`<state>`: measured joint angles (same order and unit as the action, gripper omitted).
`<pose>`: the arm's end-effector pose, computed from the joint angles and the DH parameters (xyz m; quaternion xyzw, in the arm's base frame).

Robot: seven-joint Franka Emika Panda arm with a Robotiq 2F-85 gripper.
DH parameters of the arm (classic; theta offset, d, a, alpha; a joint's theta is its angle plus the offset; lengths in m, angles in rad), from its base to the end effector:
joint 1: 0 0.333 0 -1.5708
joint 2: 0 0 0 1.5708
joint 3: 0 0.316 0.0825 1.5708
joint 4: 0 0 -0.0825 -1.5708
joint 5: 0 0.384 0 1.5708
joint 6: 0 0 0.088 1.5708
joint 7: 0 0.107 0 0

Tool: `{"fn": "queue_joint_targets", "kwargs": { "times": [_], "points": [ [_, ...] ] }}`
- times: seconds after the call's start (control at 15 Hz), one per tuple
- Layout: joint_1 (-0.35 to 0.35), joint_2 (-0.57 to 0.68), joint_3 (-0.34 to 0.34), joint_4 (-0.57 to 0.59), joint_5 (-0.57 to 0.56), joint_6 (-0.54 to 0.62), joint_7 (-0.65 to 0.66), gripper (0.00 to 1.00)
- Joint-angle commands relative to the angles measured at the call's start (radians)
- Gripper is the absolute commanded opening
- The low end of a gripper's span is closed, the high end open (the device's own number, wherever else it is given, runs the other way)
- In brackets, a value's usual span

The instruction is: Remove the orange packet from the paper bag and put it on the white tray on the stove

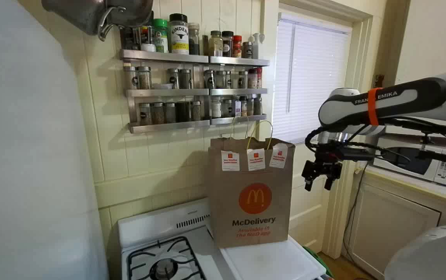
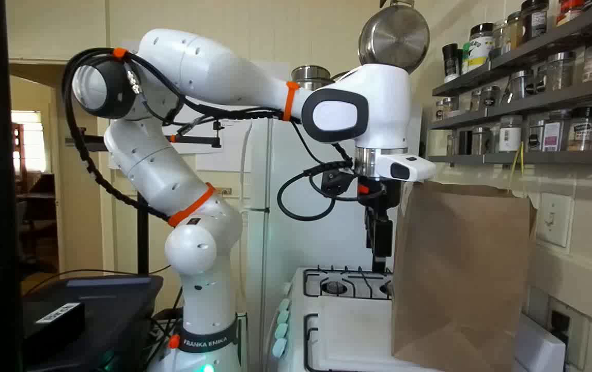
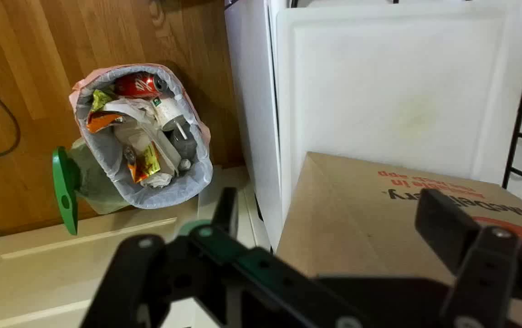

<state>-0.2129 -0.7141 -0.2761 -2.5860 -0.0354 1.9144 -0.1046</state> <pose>0.2998 -0.1670 0.4783 -0.9853 0.1539 -0.0308 0.0672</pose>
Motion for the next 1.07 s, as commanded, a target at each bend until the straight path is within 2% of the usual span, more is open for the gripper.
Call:
{"fn": "queue_joint_targets", "kwargs": {
  "times": [0.0, 0.47, 1.0],
  "points": [
    [-0.009, 0.002, 0.008, 0.002, 0.006, -0.002, -0.006, 1.00],
    [-0.011, -0.017, 0.019, 0.009, -0.008, -0.009, -0.010, 1.00],
    [-0.038, -0.068, 0.086, 0.146, -0.104, -0.032, 0.020, 1.00]
  ]
}}
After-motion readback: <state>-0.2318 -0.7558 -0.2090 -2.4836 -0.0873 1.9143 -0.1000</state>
